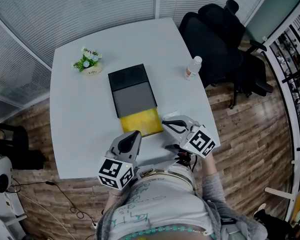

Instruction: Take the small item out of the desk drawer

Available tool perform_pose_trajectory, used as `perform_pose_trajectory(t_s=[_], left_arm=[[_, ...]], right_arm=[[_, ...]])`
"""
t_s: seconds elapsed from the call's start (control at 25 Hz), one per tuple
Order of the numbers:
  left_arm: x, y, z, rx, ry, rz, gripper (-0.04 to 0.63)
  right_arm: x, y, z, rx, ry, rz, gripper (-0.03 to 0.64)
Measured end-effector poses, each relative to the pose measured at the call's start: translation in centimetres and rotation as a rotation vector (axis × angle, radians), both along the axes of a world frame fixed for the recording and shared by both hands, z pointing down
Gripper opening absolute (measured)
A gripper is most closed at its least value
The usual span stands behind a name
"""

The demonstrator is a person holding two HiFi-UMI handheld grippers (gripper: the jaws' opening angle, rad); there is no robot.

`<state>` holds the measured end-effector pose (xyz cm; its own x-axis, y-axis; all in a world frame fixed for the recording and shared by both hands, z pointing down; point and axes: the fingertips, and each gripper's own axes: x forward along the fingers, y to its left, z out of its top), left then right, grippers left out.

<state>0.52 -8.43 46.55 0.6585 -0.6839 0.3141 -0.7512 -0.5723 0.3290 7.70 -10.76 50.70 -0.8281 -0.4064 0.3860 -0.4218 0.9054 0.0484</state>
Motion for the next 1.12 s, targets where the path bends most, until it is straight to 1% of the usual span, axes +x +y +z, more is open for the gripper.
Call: perform_pose_trajectory(t_s=[0.2, 0.36, 0.44, 0.56, 0.88, 1.12], left_arm=[[0.0, -0.2, -1.0, 0.034, 0.010, 0.009, -0.003], [0.2, -0.6, -2.2, 0.083, 0.015, 0.014, -0.003], [0.1, -0.8, -2.9, 0.114, 0.018, 0.013, -0.002], [-0.2, -1.1, -4.3, 0.170, 0.026, 0.002, -0.003], [-0.4, -2.4, -8.4, 0.277, 0.058, -0.044, -0.003], [-0.6, -2.7, -10.7, 0.358, 0.063, -0.055, -0.003]], right_arm=[[-2.1, 0.4, -4.4, 0.068, -0.114, -0.028, 0.003], [-3.3, 0.5, -7.6, 0.132, -0.207, -0.035, 0.003], [-3.6, 0.6, -9.0, 0.159, -0.252, -0.022, 0.003], [-4.1, 0.8, -11.0, 0.174, -0.306, 0.019, 0.003], [-5.3, 0.7, -13.7, 0.229, -0.323, 0.067, 0.003], [-5.9, 0.6, -15.0, 0.238, -0.326, 0.086, 0.003]])
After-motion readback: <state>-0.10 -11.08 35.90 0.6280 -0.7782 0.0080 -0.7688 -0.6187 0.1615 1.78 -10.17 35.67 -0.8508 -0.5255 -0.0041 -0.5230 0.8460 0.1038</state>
